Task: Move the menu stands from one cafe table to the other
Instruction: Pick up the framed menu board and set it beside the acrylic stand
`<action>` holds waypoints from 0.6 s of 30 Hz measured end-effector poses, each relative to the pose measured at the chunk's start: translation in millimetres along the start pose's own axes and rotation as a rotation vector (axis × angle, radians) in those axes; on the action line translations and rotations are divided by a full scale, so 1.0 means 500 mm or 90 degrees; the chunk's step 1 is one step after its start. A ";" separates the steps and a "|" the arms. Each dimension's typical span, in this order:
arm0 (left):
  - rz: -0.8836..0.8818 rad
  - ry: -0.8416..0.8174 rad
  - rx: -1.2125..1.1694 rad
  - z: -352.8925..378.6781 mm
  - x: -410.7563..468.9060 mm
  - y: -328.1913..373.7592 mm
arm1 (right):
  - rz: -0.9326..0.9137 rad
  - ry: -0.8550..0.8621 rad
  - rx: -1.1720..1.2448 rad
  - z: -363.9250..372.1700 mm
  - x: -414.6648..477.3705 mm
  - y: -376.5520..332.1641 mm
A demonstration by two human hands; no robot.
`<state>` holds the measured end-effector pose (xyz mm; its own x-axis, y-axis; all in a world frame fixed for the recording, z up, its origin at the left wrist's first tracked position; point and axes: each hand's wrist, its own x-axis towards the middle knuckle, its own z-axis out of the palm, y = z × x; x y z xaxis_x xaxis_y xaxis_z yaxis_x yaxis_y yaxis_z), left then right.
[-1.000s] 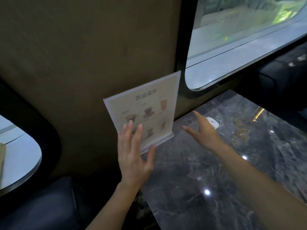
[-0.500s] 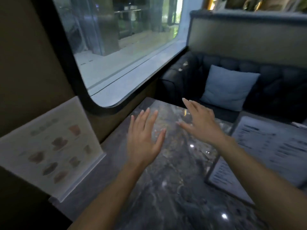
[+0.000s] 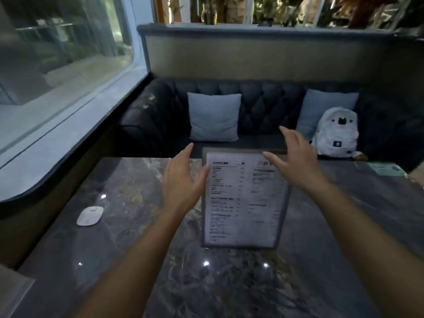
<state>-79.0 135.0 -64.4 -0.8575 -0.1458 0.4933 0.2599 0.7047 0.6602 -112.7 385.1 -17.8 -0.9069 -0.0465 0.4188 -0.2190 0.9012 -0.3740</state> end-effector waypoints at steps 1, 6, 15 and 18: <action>-0.034 -0.011 -0.033 0.016 -0.002 -0.002 | 0.037 -0.009 0.026 0.003 -0.011 0.020; -0.229 -0.087 -0.344 0.080 -0.015 -0.018 | 0.174 -0.030 0.301 0.039 -0.063 0.083; -0.387 -0.139 -0.512 0.121 -0.068 -0.054 | 0.360 -0.141 0.742 0.128 -0.132 0.126; -0.408 -0.167 -0.551 0.131 -0.090 -0.054 | 0.404 -0.134 0.873 0.161 -0.145 0.134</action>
<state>-76.5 167.9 -141.2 -0.9850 -0.0864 -0.1497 -0.1316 -0.1868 0.9735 -90.6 414.2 -140.1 -0.9838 0.0168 -0.1784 0.1665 -0.2814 -0.9450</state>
